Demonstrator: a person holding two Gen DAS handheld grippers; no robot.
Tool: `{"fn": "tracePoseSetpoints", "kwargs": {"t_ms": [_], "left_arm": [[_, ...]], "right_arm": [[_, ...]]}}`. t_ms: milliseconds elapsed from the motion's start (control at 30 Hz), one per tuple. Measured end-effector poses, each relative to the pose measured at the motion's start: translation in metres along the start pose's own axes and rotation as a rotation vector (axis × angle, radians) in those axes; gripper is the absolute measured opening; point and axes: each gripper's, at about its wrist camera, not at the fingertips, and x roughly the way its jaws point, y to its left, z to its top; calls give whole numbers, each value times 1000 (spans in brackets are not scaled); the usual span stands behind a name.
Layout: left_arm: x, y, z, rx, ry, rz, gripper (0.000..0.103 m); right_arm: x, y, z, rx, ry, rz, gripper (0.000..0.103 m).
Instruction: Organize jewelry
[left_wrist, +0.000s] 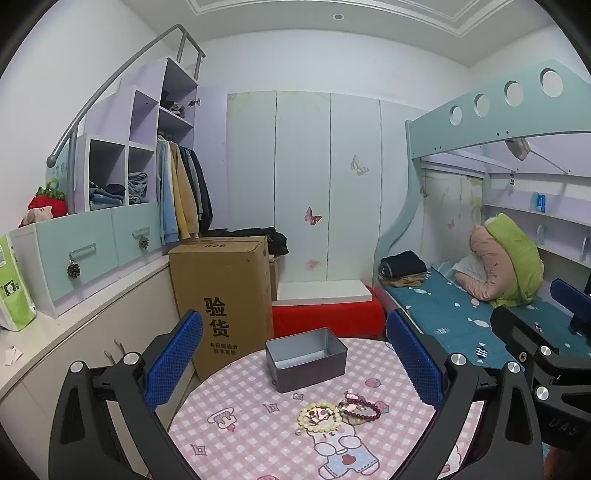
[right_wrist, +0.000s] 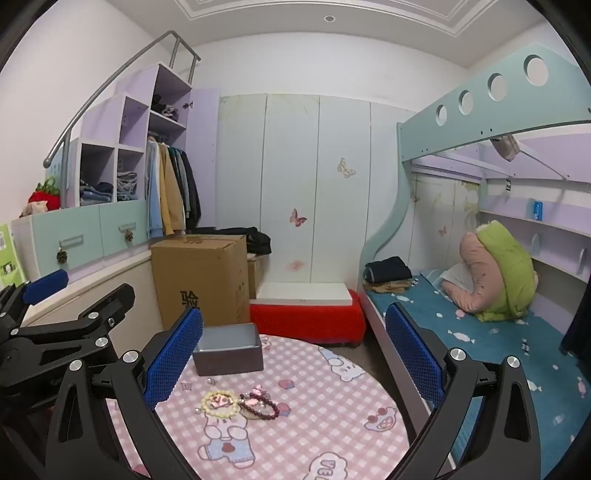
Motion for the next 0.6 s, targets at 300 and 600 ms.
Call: {"fn": "tracePoseSetpoints", "kwargs": {"t_ms": [300,600], "left_arm": [[-1,1,0,-4,1,-4,96],[0,-4,-5,-2,4,-7,96]], "right_arm": [[0,0,0,1,0,-1,96],[0,0,0,1,-1,1,96]]}}
